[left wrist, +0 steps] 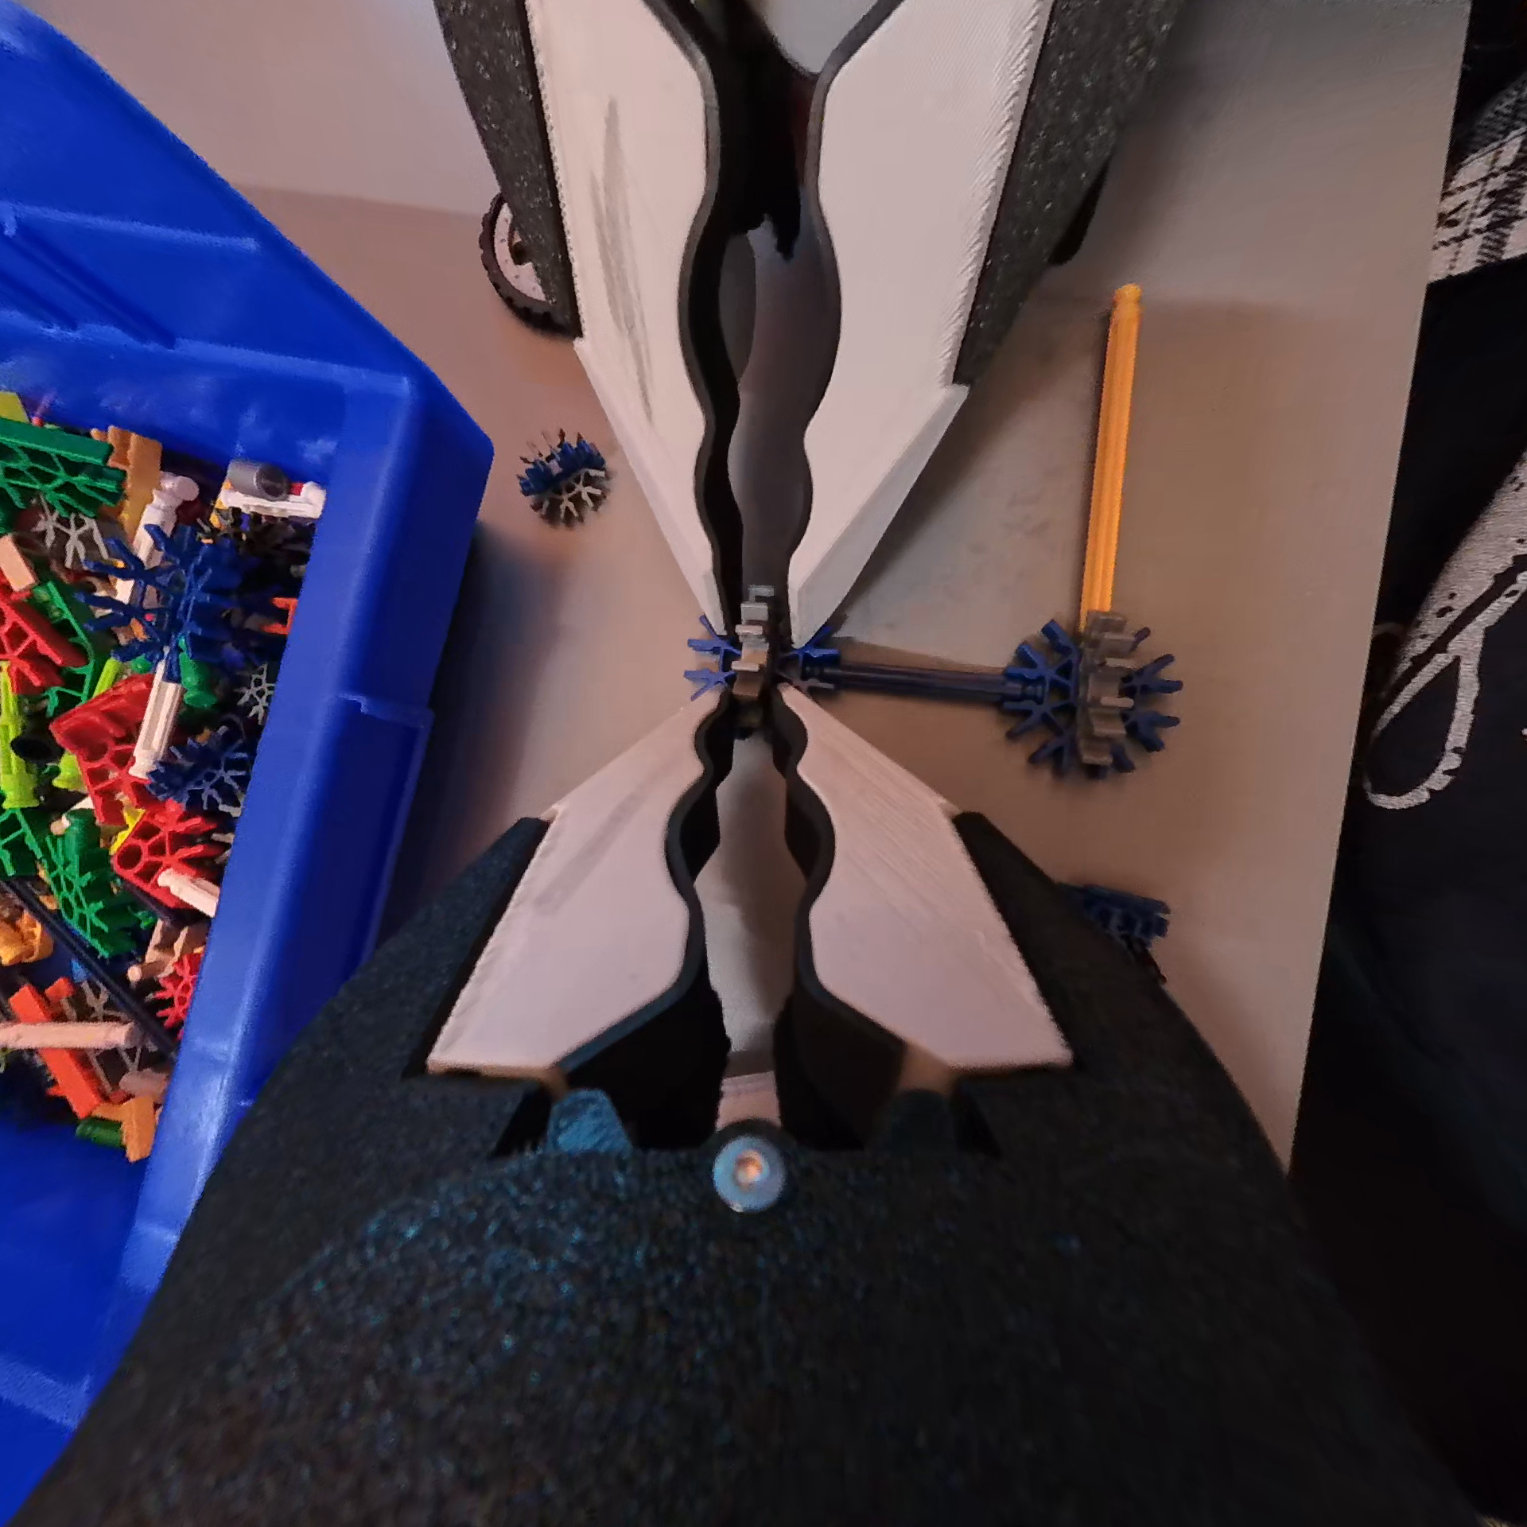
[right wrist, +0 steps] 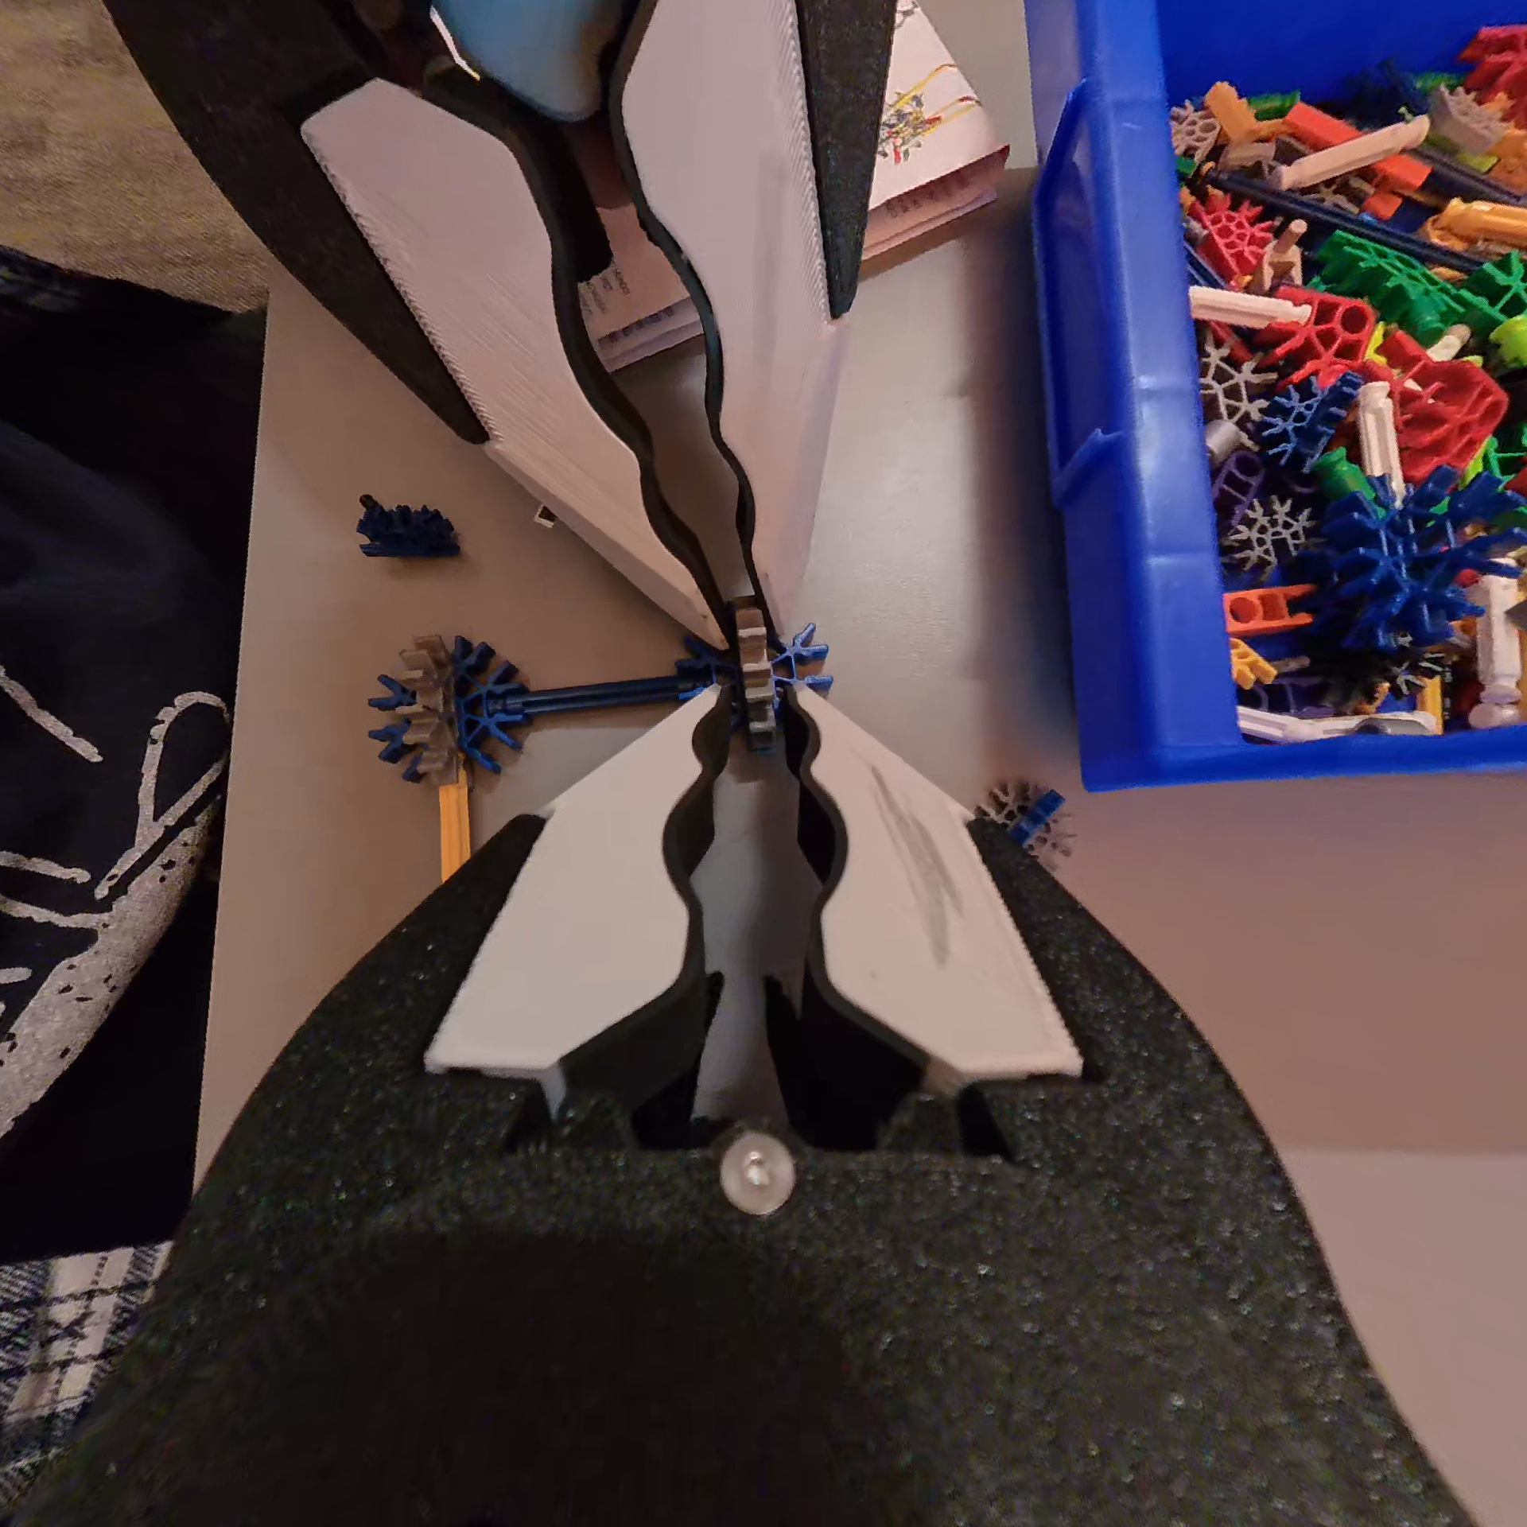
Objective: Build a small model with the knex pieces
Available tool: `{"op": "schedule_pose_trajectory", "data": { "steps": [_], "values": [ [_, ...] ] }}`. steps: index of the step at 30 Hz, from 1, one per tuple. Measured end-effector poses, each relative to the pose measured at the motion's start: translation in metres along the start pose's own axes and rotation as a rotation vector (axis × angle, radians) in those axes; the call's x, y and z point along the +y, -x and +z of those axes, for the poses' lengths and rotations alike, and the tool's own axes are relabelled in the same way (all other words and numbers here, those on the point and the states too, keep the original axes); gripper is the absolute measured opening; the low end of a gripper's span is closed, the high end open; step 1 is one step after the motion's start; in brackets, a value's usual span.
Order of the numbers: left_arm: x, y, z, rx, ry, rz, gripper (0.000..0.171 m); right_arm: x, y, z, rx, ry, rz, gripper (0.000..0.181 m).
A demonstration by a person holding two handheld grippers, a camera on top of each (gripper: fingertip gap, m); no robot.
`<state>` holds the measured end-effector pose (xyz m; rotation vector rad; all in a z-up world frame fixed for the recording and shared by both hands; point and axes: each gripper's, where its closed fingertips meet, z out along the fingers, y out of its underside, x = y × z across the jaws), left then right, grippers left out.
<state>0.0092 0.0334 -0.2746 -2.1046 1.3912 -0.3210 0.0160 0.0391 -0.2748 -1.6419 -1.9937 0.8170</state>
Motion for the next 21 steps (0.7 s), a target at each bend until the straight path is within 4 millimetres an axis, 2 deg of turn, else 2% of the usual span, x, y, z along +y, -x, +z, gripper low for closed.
{"op": "schedule_pose_trajectory", "data": {
  "steps": [3, 21],
  "values": [
    [-0.0001, -0.0001, 0.0003, 0.01, -0.003, -0.008, 0.006, -0.0016, 0.0033, -0.0003, -0.032, -0.011, 0.022, 0.02],
    [-0.0004, 0.0003, 0.0006, 0.014, 0.027, 0.004, 0.006, 0.0002, 0.0024, 0.0, -0.006, 0.012, -0.012, 0.016]
  ]
}}
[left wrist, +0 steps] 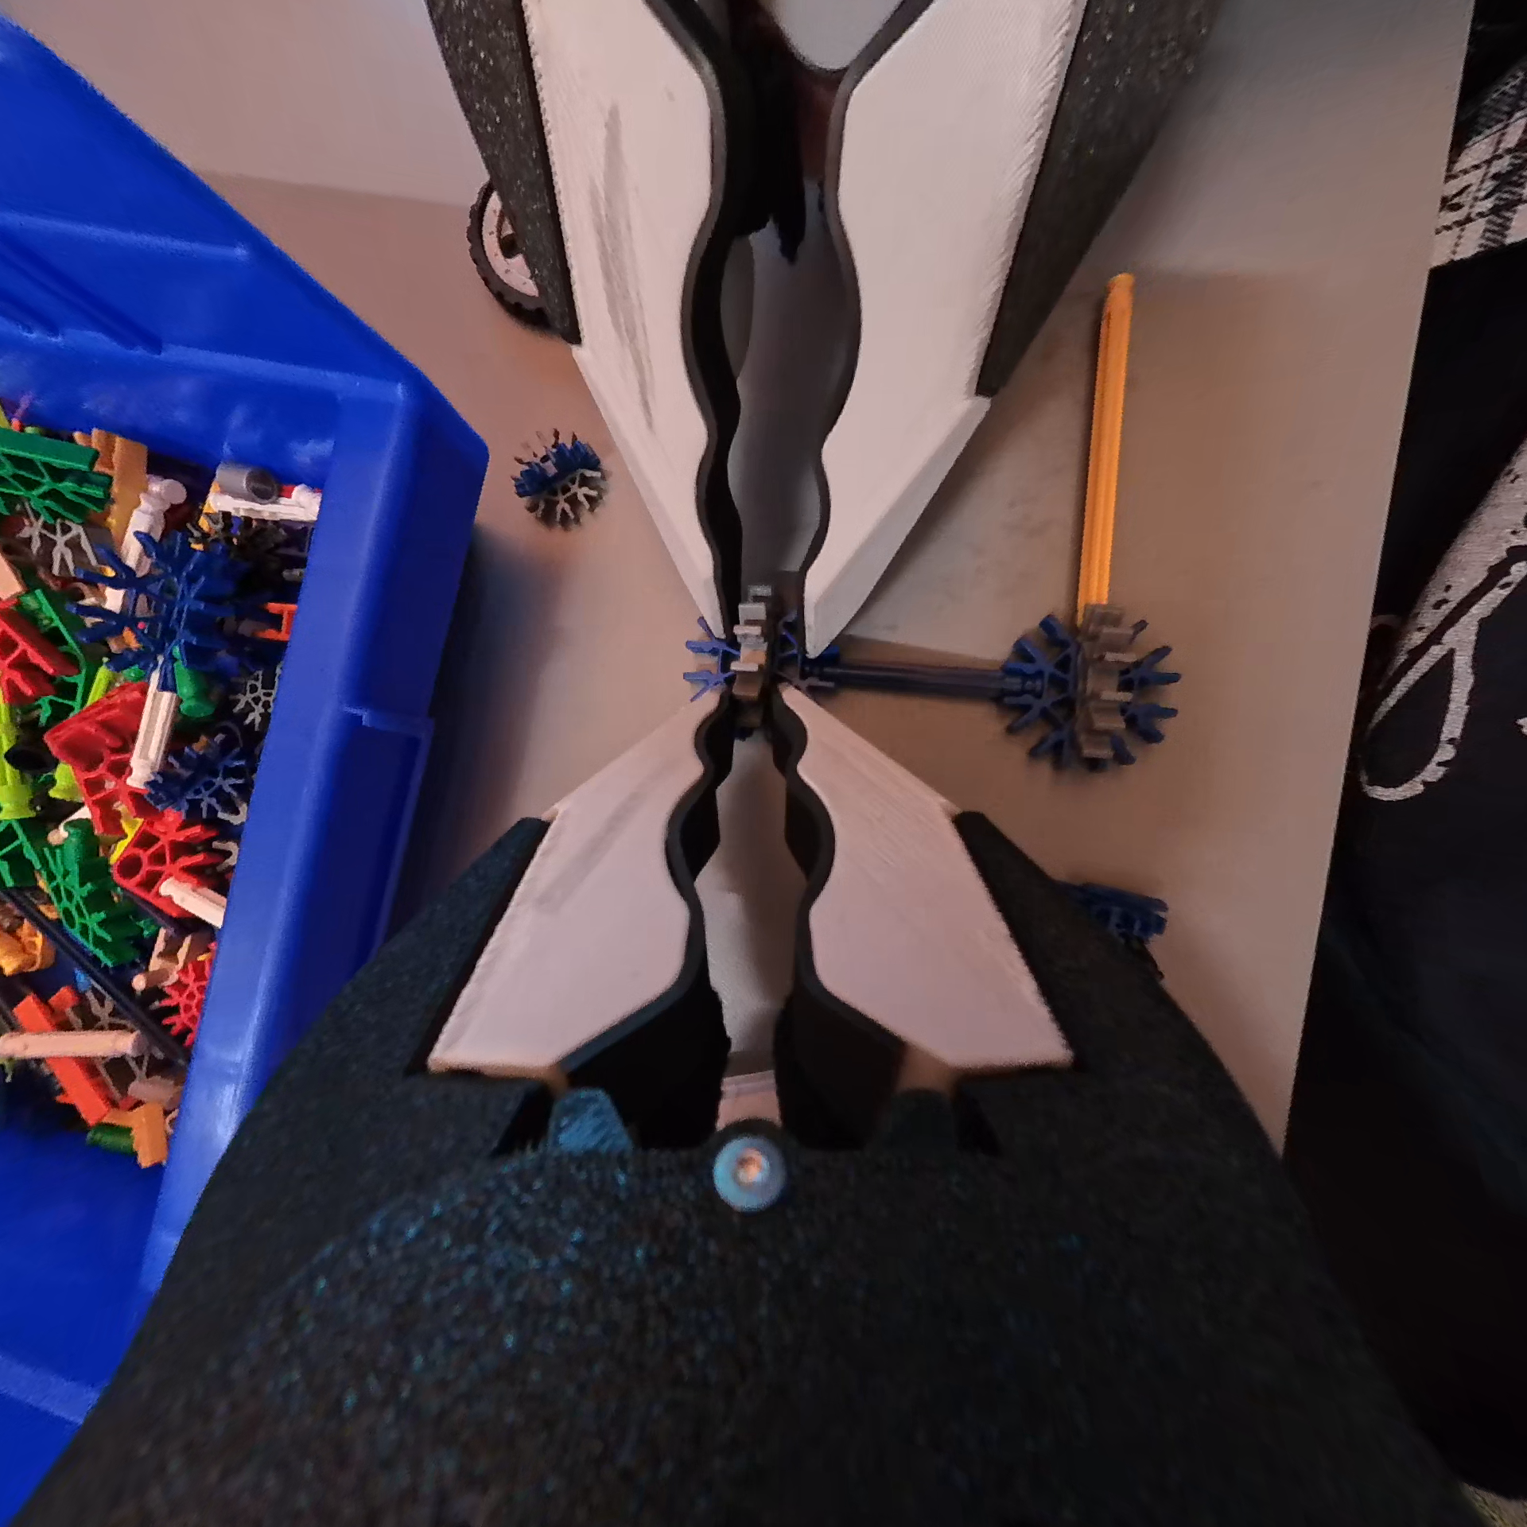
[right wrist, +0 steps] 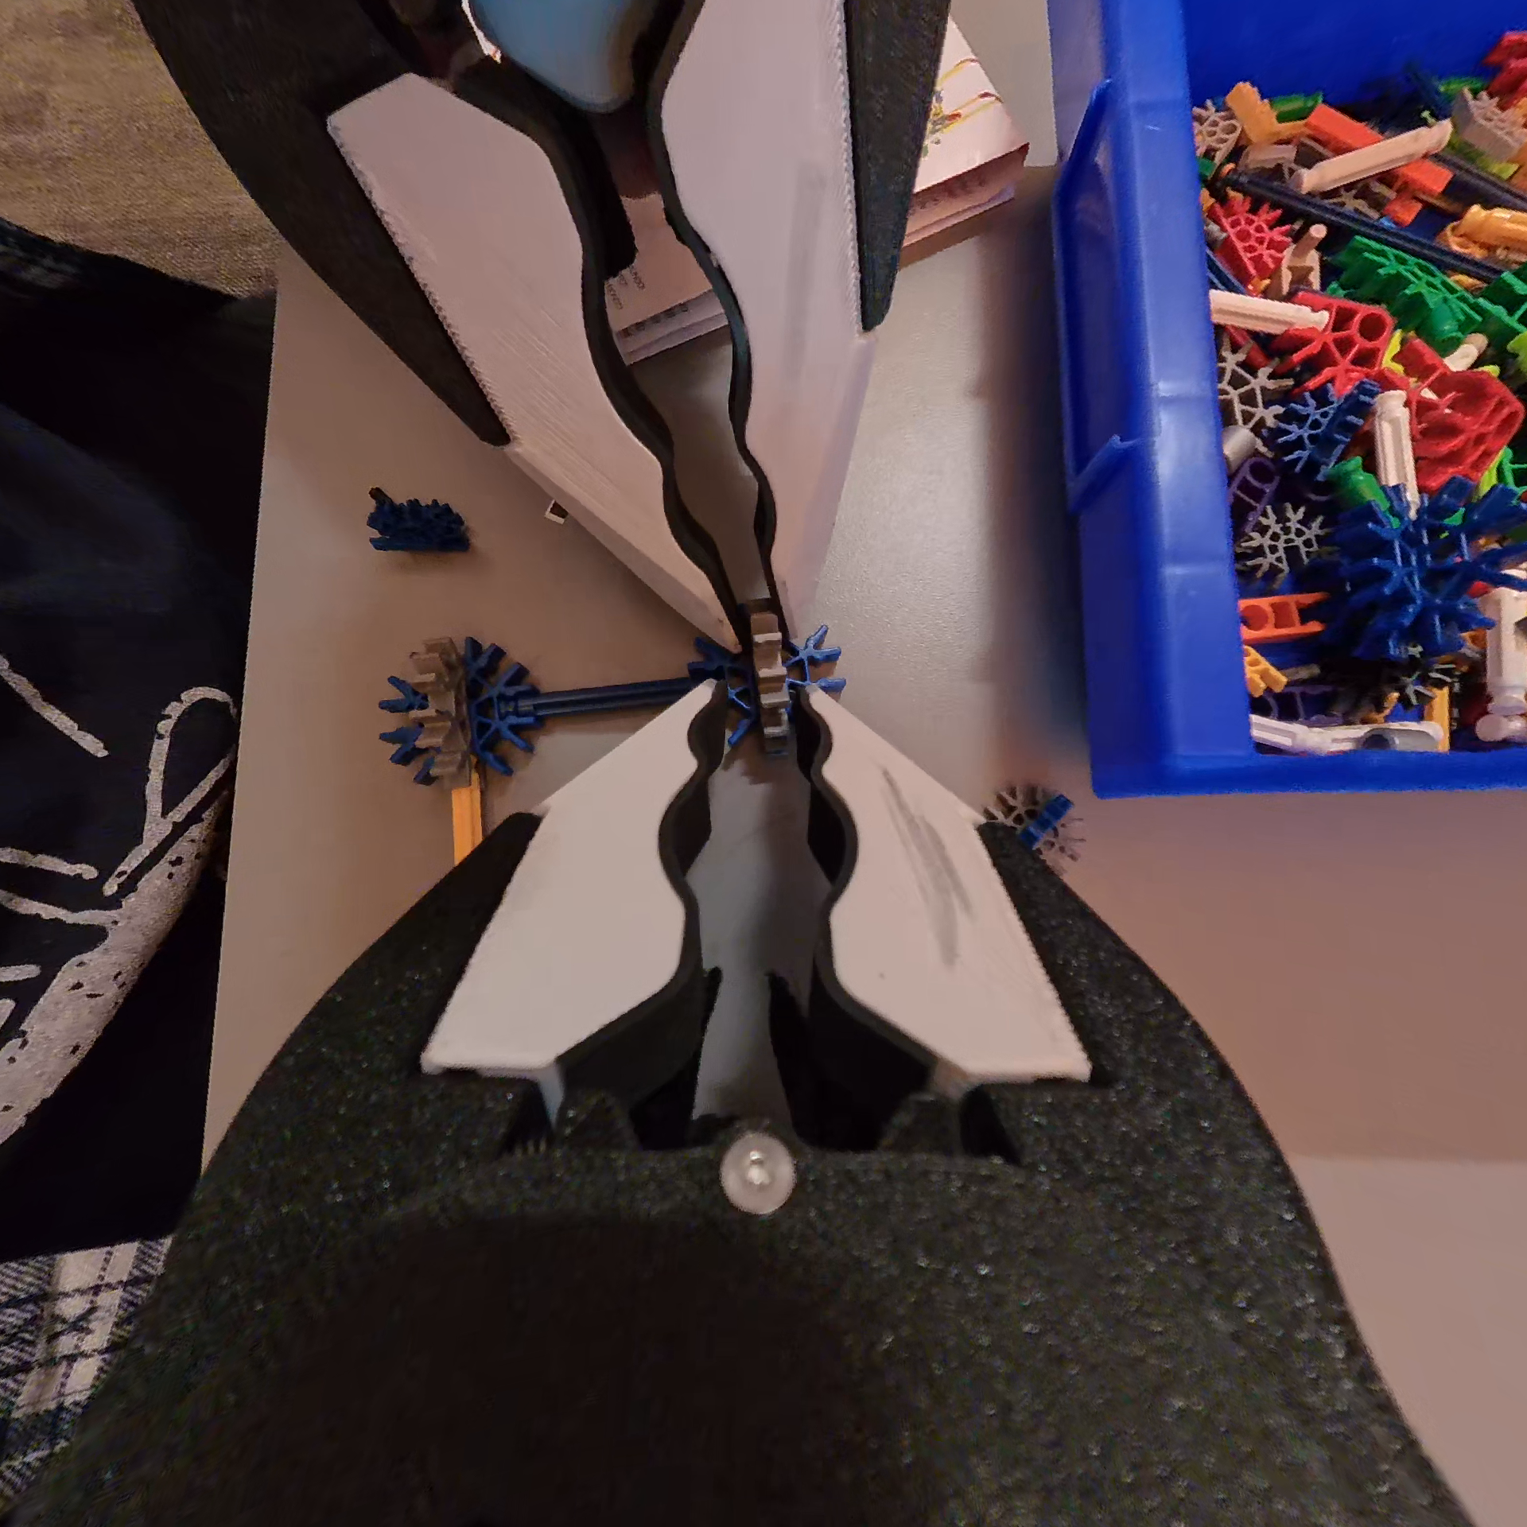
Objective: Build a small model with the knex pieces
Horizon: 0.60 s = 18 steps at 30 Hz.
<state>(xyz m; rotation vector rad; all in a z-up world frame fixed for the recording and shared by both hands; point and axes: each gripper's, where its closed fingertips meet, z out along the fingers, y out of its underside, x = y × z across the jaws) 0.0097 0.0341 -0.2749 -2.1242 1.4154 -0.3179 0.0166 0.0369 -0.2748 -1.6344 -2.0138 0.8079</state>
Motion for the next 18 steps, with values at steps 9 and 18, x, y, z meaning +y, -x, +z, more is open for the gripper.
{"op": "schedule_pose_trajectory", "data": {
  "steps": [9, 18],
  "values": [
    [0.0, 0.0001, 0.0002, -0.004, 0.017, 0.009, 0.006, 0.0001, 0.0001, 0.0, 0.004, 0.007, -0.002, 0.016],
    [0.0, 0.0003, 0.0002, -0.01, 0.028, 0.012, 0.006, 0.0001, 0.0003, 0.0, 0.011, 0.01, -0.007, 0.016]
  ]
}}
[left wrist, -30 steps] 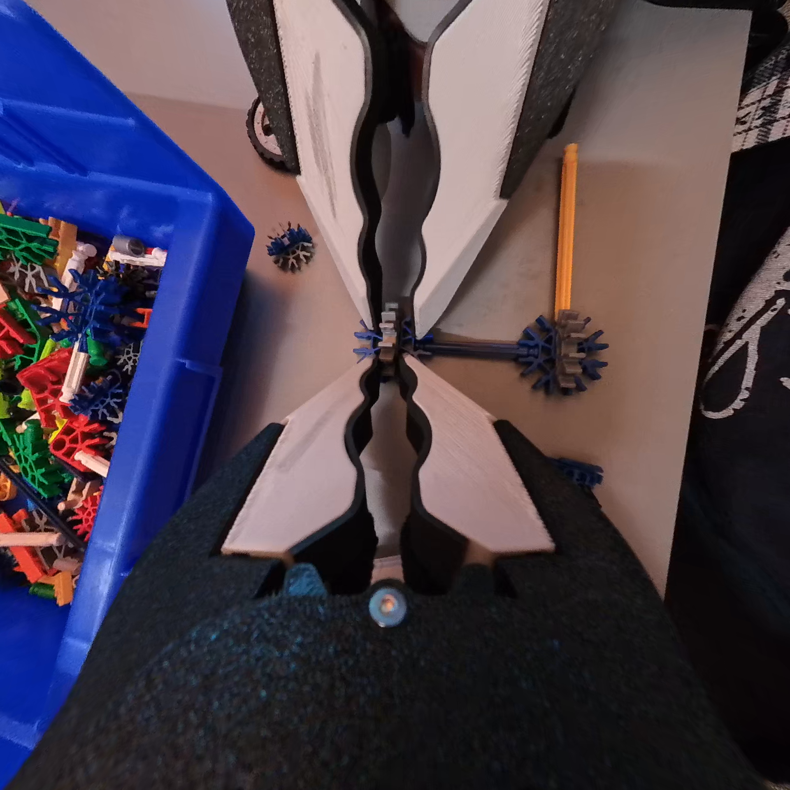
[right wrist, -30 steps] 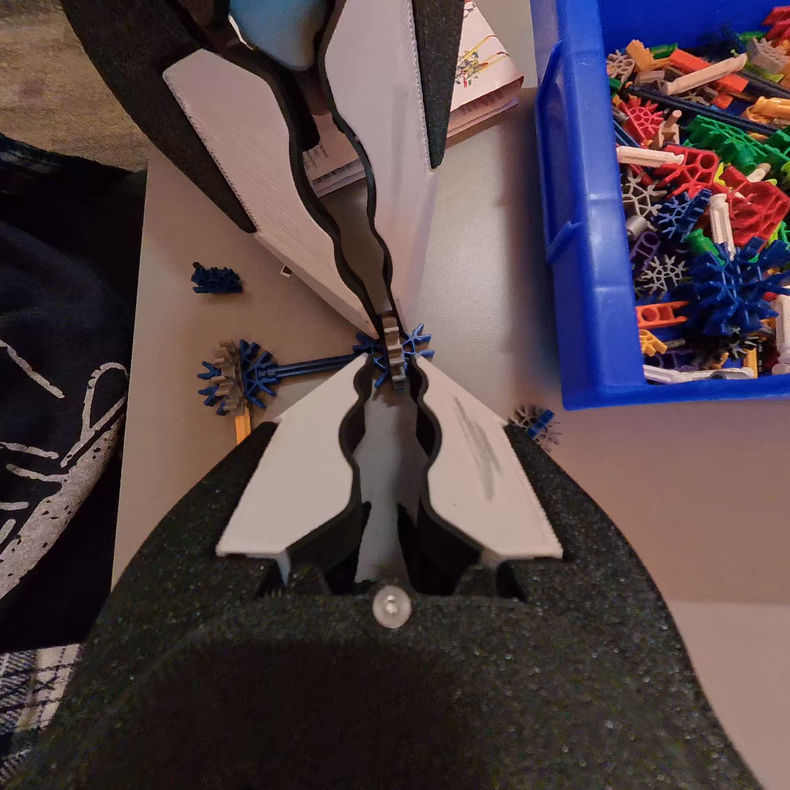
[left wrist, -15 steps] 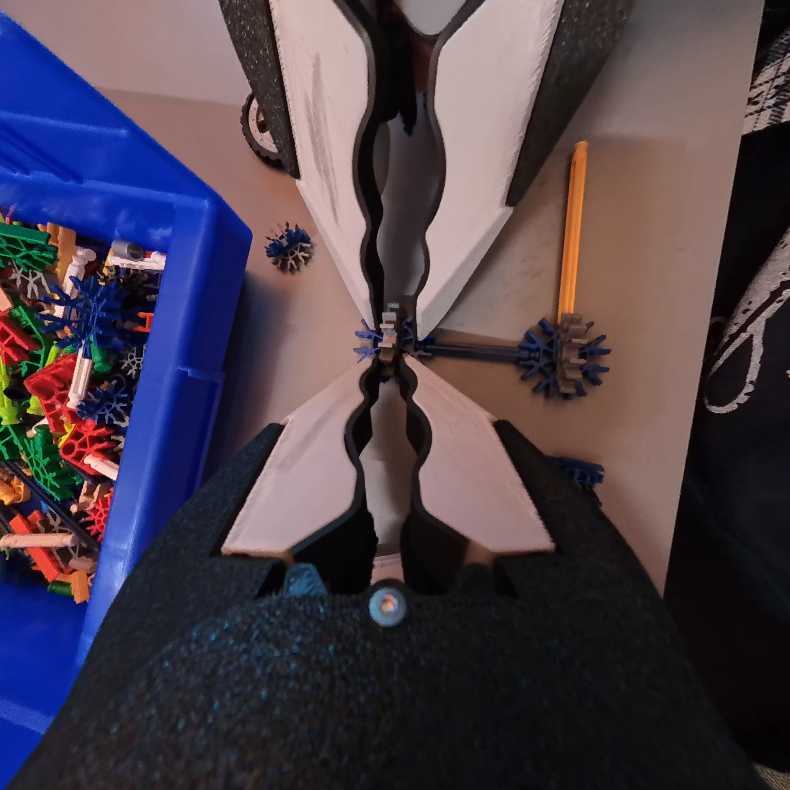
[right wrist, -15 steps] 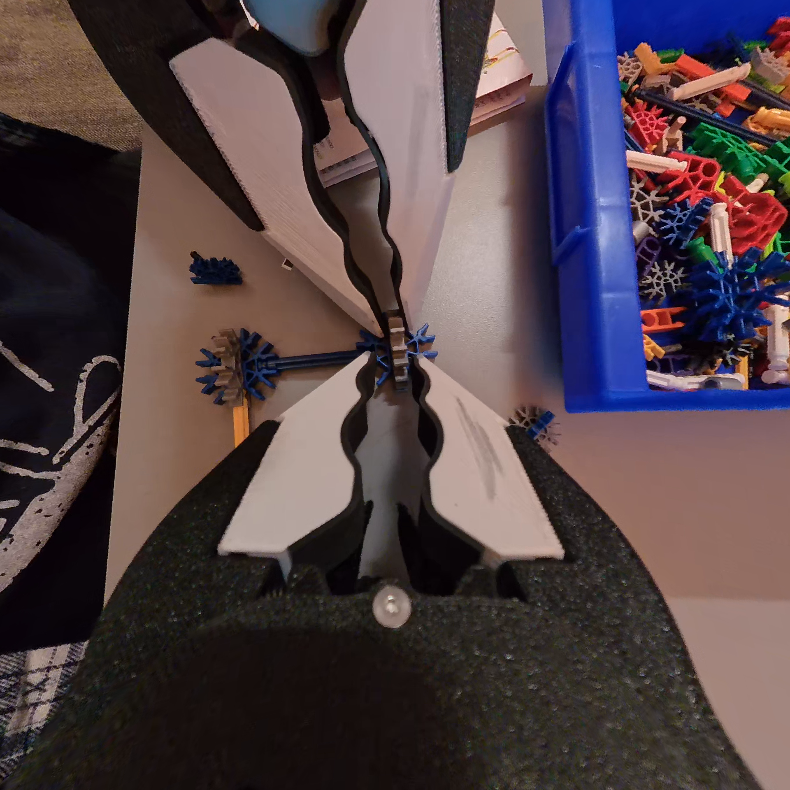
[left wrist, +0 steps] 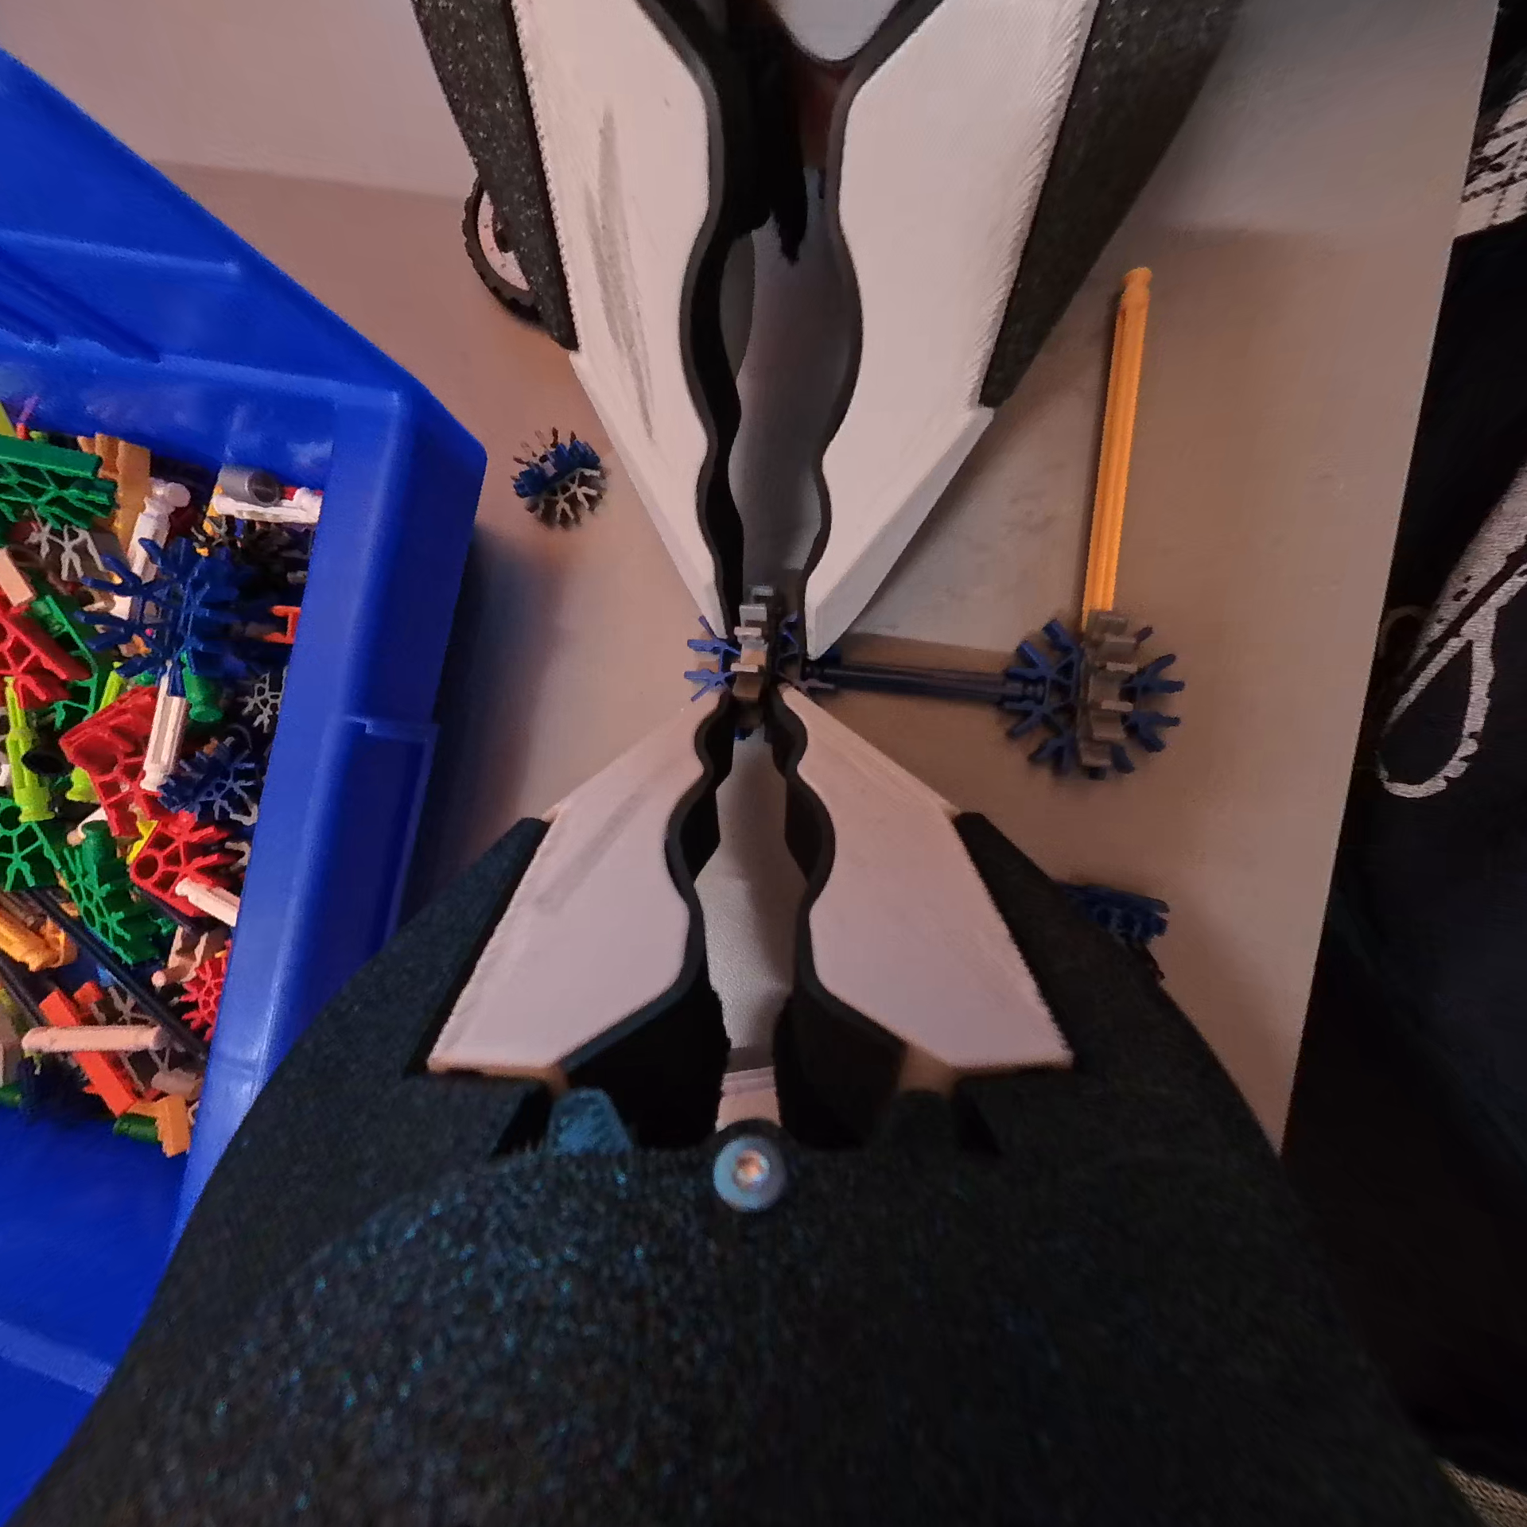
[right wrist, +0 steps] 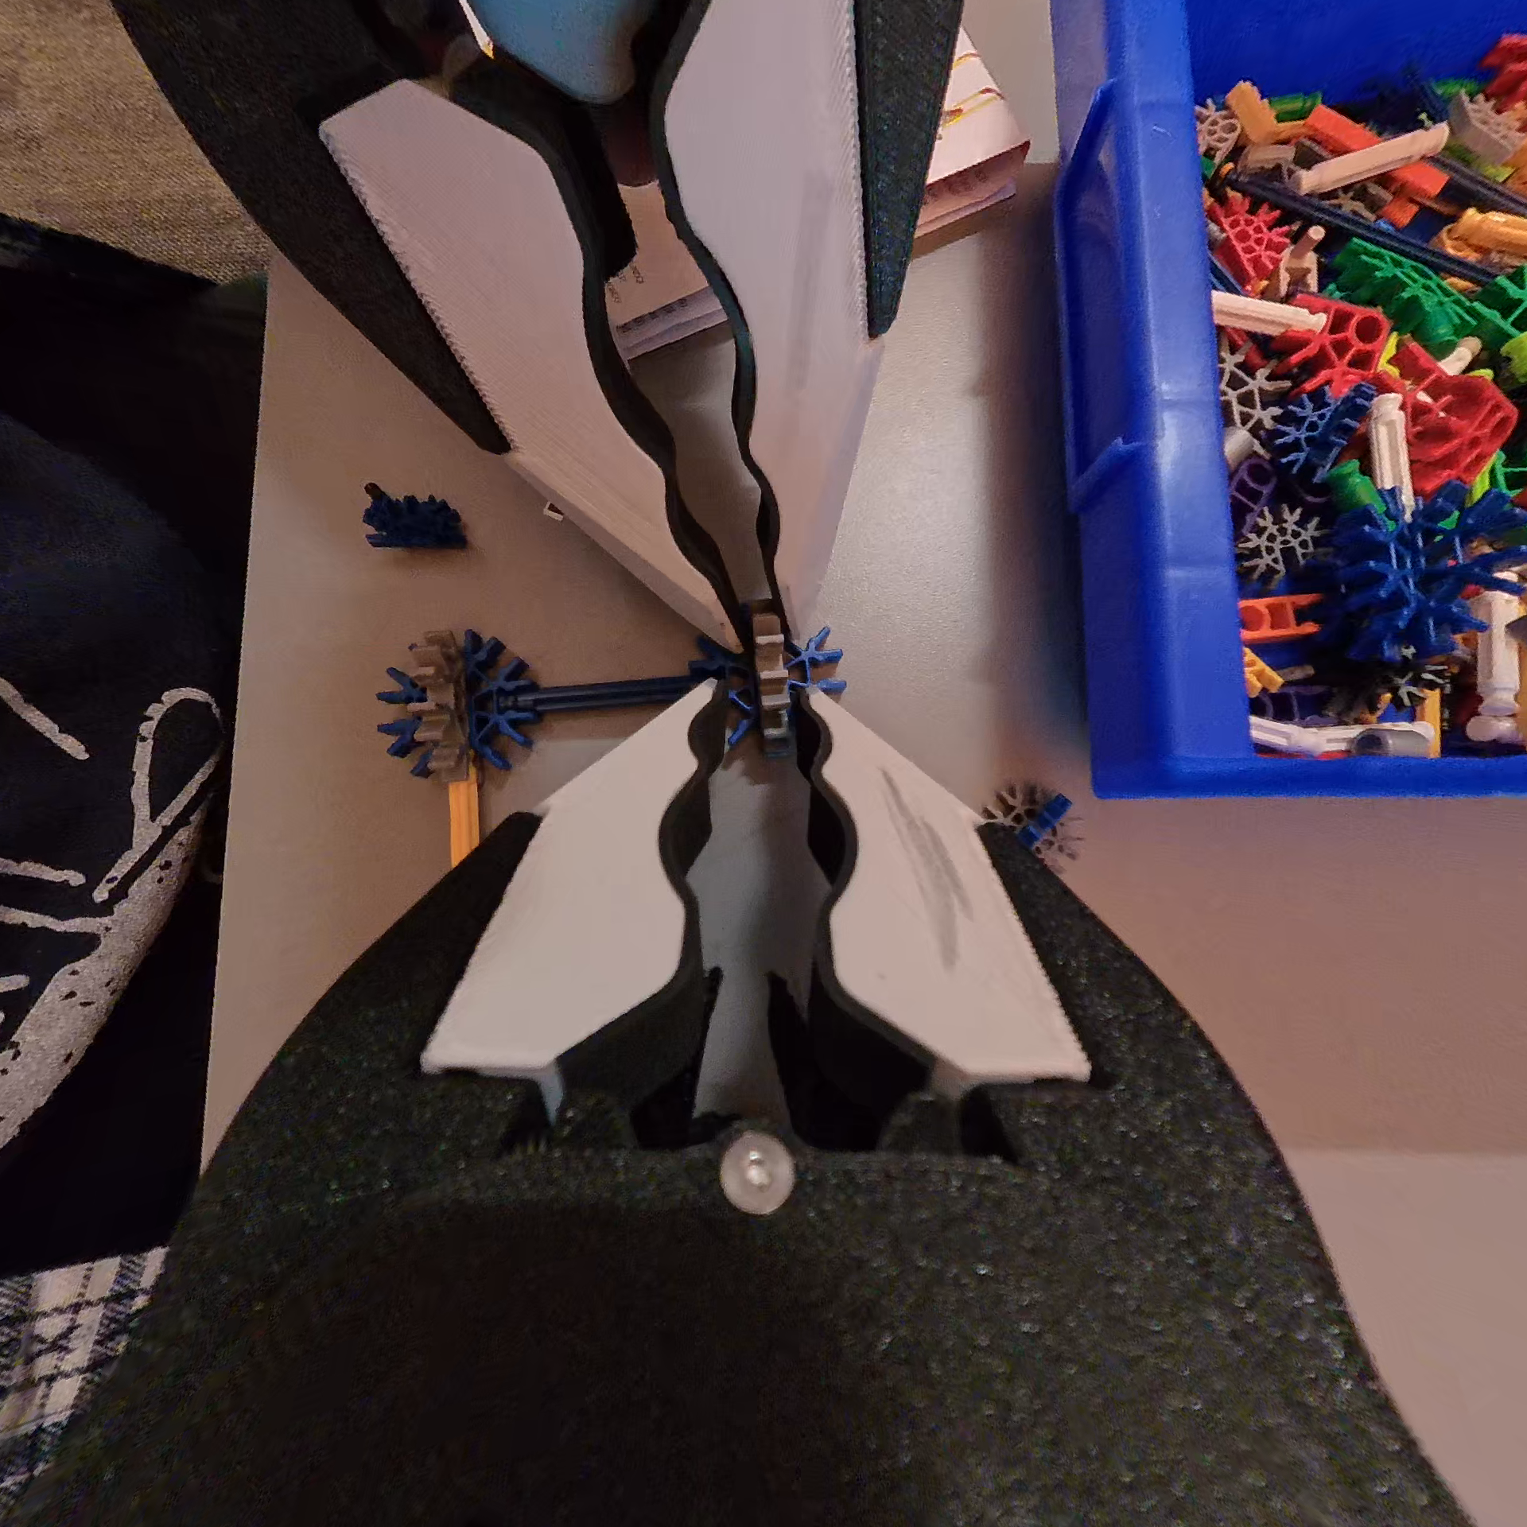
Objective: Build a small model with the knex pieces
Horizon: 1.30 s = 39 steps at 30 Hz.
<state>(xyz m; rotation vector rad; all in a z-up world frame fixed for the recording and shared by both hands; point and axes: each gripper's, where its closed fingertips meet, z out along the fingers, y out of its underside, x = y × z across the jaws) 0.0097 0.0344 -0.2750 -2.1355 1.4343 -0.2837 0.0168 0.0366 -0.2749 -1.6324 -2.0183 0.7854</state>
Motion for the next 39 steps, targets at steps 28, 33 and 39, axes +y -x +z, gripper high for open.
{"op": "schedule_pose_trajectory", "data": {
  "steps": [28, 33, 39],
  "values": [
    [-0.0004, -0.0007, 0.0004, -0.049, 0.021, 0.02, 0.005, 0.0009, 0.0004, 0.0004, 0.064, 0.088, -0.056, 0.015],
    [-0.0006, -0.0013, 0.0004, -0.032, 0.041, 0.019, 0.005, 0.0012, 0.0005, 0.0003, 0.058, 0.093, -0.04, 0.016],
    [-0.002, -0.004, 0.0011, 0.031, 0.009, -0.015, 0.004, 0.0011, -0.0025, 0.0009, 0.048, 0.08, -0.021, 0.009]
  ]
}}
